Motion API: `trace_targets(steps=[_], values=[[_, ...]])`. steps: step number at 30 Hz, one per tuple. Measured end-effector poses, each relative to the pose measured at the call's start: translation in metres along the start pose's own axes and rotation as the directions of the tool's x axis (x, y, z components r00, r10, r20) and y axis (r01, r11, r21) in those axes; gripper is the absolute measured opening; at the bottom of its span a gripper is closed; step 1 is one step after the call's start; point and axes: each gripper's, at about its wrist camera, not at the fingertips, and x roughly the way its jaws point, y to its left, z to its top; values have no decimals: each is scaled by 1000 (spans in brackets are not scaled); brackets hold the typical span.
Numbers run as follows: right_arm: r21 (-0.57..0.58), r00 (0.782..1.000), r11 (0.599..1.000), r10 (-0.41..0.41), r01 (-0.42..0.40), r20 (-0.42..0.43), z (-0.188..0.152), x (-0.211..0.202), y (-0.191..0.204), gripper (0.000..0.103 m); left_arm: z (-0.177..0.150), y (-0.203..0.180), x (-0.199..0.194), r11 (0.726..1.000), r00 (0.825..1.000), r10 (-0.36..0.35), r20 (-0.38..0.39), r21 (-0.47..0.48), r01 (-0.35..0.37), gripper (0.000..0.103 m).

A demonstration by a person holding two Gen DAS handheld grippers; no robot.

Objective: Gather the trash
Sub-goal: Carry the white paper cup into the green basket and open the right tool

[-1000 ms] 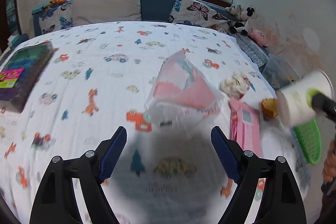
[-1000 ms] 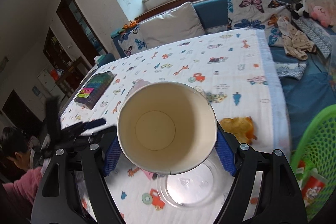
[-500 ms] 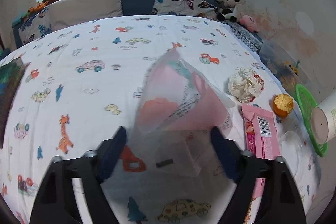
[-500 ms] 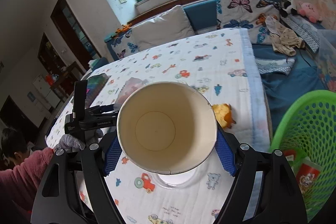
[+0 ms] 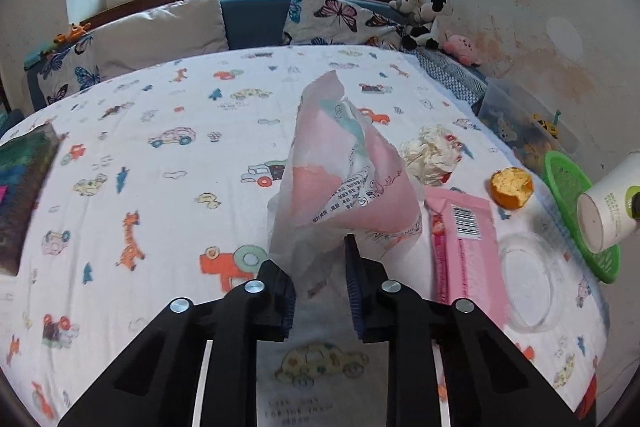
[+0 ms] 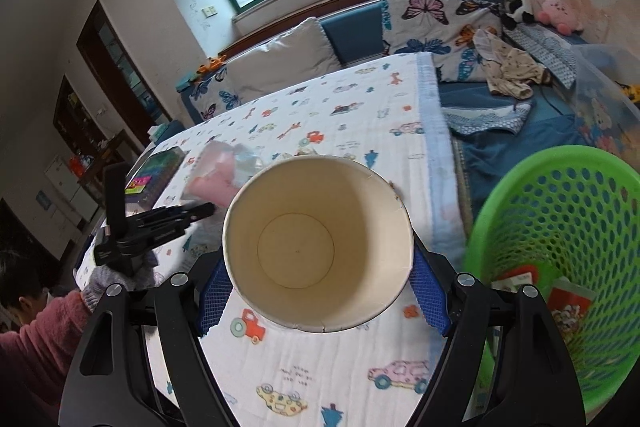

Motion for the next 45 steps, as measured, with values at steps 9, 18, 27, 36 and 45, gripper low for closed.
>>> trace_targets(steps=[9,18,27,36,45], values=[[34,994,994,-103,101,45,-8,-33,-29,77,-4,-10,-56,1000,997,-19,74,-14,20,15],[109,959,957,-277,270,54,-27,-66,-78,77,4,-59,-91,992,986,-115,121,66,108,15],[135,906,899,-423,416,24,-47,-80,-122,78,14,-129,-87,967,971,-218,103,157,200,15],[162,887,876,-463,455,9,-54,-82,-148,78,20,-190,-73,939,961,-269,66,240,246,15],[181,886,876,-462,448,41,-59,-104,-148,82,22,-237,-50,914,953,-303,7,286,289,15]])
